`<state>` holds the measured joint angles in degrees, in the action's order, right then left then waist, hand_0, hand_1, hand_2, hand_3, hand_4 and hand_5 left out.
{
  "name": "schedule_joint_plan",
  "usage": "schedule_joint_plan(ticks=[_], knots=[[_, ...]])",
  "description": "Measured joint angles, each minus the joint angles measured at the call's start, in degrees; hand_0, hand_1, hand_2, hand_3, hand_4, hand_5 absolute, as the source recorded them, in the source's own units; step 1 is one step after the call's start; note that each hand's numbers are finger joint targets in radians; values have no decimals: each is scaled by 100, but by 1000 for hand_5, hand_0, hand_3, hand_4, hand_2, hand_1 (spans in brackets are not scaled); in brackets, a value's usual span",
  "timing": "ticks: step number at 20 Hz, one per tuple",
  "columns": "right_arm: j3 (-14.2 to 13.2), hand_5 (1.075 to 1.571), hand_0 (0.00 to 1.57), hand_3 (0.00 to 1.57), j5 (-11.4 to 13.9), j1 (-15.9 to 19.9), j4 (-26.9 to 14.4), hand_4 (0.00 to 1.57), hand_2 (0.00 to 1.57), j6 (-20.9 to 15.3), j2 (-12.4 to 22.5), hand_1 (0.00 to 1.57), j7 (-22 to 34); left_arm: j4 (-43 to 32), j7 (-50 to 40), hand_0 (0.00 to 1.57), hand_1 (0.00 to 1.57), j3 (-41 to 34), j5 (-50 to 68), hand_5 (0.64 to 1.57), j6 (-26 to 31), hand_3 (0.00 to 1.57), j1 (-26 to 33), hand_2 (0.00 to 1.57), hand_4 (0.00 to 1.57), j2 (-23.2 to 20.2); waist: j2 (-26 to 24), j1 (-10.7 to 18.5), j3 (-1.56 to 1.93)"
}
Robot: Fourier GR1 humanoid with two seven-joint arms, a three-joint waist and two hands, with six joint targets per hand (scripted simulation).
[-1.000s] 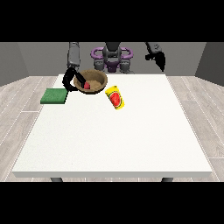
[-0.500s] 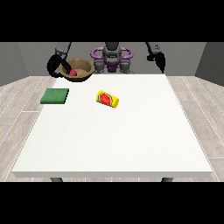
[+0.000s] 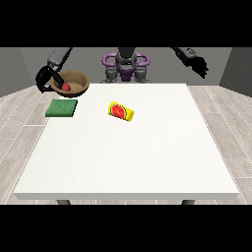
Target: Pick the cup and pour the ball into the bowl, then pick the bowl and place it on the pad
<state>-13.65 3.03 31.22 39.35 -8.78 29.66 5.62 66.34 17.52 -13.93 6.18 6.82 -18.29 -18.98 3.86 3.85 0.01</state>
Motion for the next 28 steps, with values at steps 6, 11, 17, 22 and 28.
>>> schedule_joint_plan(ticks=[6, 11, 17, 22, 28], knots=[[-264, 1566, 1571, 0, -133, -118, 22, 793, 1571, -78, 107, 1571, -570, -486, 325, 0, 0, -983, 740, 1569, 895, 0, -157, 0, 1248, -1115, 515, 124, -1], [-426, 1567, 1571, 0, -242, -27, 18, 685, 1571, -130, 125, 1571, -762, -1019, 709, 0, 0, -1386, 964, 1557, 1348, 0, -188, 0, 1187, -1606, 788, 100, -3], [-782, 1513, 850, 1102, -335, 128, -410, 0, 880, -294, 547, 850, -805, -994, 643, 0, 0, -1526, 1149, 1551, 1490, 0, -342, 0, 1175, -1839, 1107, 174, 3], [-888, 1412, 0, 444, -438, 243, -757, 0, 363, -38, 666, 0, -931, -925, 602, 0, 0, -1573, 1224, 1549, 1530, 0, -363, 0, 1178, -1944, 1208, 221, 3], [-729, 1354, 0, 0, -318, 395, -1001, 0, 0, 131, 761, 0, -565, -441, 66, 0, 0, -1131, 1121, 1559, 1357, 0, -335, 0, 902, -1597, 618, 242, 8]])
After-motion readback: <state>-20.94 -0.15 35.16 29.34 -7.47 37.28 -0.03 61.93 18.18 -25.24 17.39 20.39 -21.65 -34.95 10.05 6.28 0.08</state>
